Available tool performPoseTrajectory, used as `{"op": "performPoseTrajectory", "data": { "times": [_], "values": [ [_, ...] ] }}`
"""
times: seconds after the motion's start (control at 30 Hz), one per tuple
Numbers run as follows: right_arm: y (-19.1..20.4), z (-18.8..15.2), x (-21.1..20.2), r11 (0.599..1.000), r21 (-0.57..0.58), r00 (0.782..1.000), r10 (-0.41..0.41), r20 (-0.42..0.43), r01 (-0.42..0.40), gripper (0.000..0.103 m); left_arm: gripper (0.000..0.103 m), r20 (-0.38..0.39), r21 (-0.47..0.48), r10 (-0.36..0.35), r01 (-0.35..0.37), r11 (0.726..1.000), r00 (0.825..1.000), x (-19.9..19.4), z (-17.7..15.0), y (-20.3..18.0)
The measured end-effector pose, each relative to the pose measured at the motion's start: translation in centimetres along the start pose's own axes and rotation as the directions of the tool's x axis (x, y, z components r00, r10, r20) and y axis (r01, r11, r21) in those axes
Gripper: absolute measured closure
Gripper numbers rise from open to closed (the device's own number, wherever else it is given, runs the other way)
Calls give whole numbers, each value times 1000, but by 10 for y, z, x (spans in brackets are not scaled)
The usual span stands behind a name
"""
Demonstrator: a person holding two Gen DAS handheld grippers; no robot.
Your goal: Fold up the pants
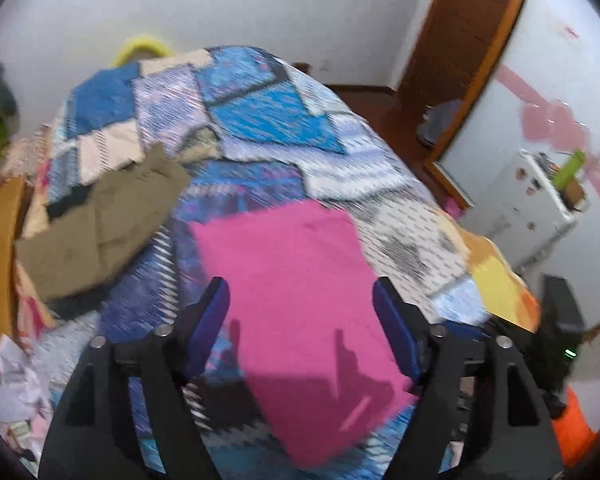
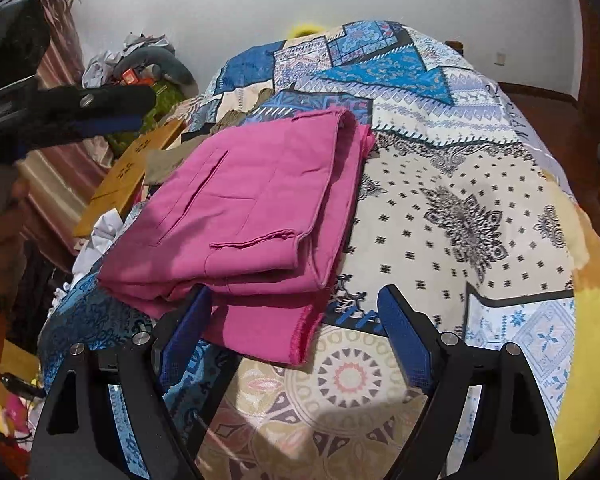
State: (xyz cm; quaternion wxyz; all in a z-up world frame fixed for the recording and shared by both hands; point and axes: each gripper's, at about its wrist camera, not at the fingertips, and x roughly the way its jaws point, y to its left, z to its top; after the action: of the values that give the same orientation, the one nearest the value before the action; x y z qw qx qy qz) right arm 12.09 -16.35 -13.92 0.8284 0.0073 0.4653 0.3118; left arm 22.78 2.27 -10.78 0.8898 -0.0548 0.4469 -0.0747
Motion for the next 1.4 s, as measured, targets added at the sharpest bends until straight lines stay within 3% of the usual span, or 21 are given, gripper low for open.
{"op": "performPoseTrajectory", "data": {
  "times": [0.13,0.27,0.4,0.5,0.57,0.67,0.83,0.93,1.1,1.3,1.4],
  "values": [
    [-4,0,-8,1000,10,999,-22,23,22,20,20,8,44,121,-121,992,993,19,25,22],
    [-11,0,-15,999,31,999,-39,37,38,20,17,-49,40,183,-181,983,982,58,40,42],
    [-15,0,-19,997,36,997,-72,38,70,20,17,-144,49,197,-192,980,970,106,40,53],
    [-18,0,-22,996,36,995,-87,39,86,20,16,-220,84,230,-216,973,948,136,31,55],
    [-18,0,-25,995,35,994,-97,42,96,20,10,-236,94,237,-221,971,942,147,24,59],
    [-19,1,-29,993,26,992,-120,48,118,20,9,-212,104,250,-233,967,945,142,15,64],
    [-17,3,-34,992,19,991,-122,62,121,20,9,-183,155,347,-322,934,920,115,-8,70],
    [-12,5,-35,993,9,991,-115,72,114,20,9,-183,172,370,-340,924,911,95,-24,75],
    [1,7,-39,995,-20,991,-96,92,98,20,9,-197,155,345,-318,935,918,63,-53,79],
    [18,7,-39,996,-70,994,-54,94,60,20,9,-200,120,206,-184,976,958,33,-83,70],
    [27,7,-37,994,-104,995,-36,89,45,21,11,-163,127,211,-191,973,964,22,-87,60]
  ]
}}
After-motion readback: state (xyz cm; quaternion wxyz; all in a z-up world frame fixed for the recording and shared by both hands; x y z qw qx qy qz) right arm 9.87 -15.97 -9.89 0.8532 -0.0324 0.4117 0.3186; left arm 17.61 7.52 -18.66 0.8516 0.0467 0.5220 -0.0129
